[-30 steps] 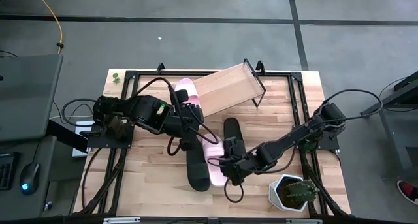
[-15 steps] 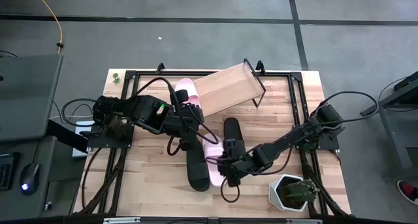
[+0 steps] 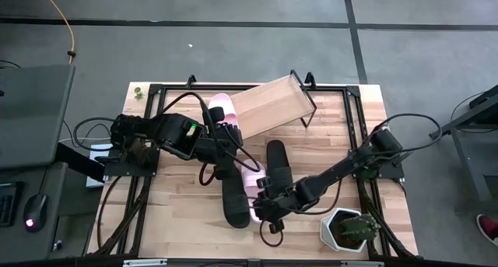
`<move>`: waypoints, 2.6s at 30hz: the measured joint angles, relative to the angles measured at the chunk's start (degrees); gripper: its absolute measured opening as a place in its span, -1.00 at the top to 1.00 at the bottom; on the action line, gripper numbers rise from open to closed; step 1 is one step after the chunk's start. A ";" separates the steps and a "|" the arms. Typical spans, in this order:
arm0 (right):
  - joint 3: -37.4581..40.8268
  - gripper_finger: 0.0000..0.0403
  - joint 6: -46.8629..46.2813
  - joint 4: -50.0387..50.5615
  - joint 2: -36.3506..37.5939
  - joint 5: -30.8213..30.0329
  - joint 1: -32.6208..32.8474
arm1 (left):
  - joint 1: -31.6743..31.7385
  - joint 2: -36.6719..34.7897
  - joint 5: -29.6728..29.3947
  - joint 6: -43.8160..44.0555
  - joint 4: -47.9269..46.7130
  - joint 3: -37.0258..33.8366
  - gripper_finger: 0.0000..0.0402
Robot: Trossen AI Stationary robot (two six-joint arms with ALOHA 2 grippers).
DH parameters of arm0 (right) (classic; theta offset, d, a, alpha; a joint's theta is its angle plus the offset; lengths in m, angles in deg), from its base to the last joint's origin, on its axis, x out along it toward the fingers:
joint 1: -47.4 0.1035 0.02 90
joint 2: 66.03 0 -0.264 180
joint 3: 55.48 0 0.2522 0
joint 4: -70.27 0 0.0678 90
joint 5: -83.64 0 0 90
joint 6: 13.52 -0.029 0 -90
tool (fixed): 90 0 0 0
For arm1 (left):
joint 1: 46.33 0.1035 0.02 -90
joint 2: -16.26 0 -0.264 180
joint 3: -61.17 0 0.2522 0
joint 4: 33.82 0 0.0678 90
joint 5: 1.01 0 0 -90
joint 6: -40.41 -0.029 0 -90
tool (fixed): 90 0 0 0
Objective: Pick and place slides into the shelf
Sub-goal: Put the pink slide on the shelf
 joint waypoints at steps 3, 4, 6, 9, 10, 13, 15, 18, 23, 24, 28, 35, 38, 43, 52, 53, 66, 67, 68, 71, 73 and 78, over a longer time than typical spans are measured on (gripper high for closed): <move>0.00 0.41 2.14 0.44 -1.34 -3.67 -0.12 | 0.00 0.00 0.25 0.07 0.01 0.00 0.24; 0.03 0.41 3.19 1.05 -1.56 -5.56 -0.12 | 0.00 0.00 0.26 0.07 0.01 0.00 0.24; 0.04 0.41 5.09 1.66 -1.70 -9.77 -0.12 | 0.00 0.00 0.44 0.07 0.01 0.00 0.24; 0.04 0.41 6.07 3.79 -1.70 -14.62 0.00 | 0.00 0.00 0.50 0.07 0.01 -0.01 0.24; 0.04 0.41 5.97 4.43 -1.70 -15.52 0.00 | 0.00 0.00 0.50 0.07 0.01 -0.01 0.24; 0.04 0.41 5.09 6.11 -1.70 -16.81 0.02 | 0.00 0.00 0.48 0.08 0.01 -0.01 0.24; 0.04 0.41 4.31 7.07 -1.70 -16.96 0.02 | 0.00 0.00 0.48 0.09 0.01 -0.01 0.24; 0.04 0.41 3.88 8.26 -1.70 -17.14 0.28 | 0.00 0.00 0.48 0.09 0.01 0.01 0.24; 0.04 0.41 3.88 8.67 -1.79 -17.60 0.44 | 0.00 0.00 0.48 0.13 0.01 0.01 0.24; 0.04 0.40 3.84 8.77 -1.79 -17.60 0.43 | 0.00 0.00 0.48 0.13 0.01 0.00 0.24; 0.04 0.30 2.97 9.55 -1.81 -17.62 0.39 | 0.00 0.00 0.48 0.27 0.01 0.00 0.24; 0.04 -0.04 2.43 10.38 -1.81 -19.97 0.40 | 0.00 0.00 0.46 0.31 0.01 -0.01 0.24; 0.04 -0.15 2.46 10.35 -1.81 -19.91 0.39 | 0.00 0.00 0.46 0.31 0.01 -0.01 0.24; 0.04 -0.21 2.94 10.34 -1.81 -19.84 0.34 | 0.00 0.00 0.46 0.34 0.01 0.00 0.24; 0.04 -0.21 5.61 9.00 -5.43 -20.02 -0.40 | -0.02 0.00 0.46 0.72 0.01 0.01 0.24; 0.04 -0.21 5.98 9.01 -5.89 -20.22 -0.60 | 0.00 0.00 0.46 0.72 0.03 -0.01 0.24; 0.07 -0.21 1.88 8.85 -6.99 -21.81 -3.28 | -0.02 0.00 0.97 1.71 0.01 -0.01 0.24; 0.07 -0.21 1.57 8.92 -6.99 -21.60 -3.28 | -0.02 0.00 1.01 1.70 0.01 0.01 0.24; 0.07 -0.20 1.07 8.92 -6.99 -21.54 -3.28 | -0.02 0.00 1.03 1.70 0.01 0.01 0.24; 0.07 -0.15 0.95 8.91 -6.99 -21.21 -3.28 | -0.02 0.00 1.05 1.70 0.01 -0.01 0.24; 0.07 -0.10 0.80 8.90 -6.99 -20.96 -3.28 | -0.02 0.00 1.05 1.70 0.03 0.00 0.24; 0.07 0.16 -1.60 8.92 -6.99 -19.95 -3.28 | -0.02 0.00 1.05 1.68 0.01 -0.01 0.24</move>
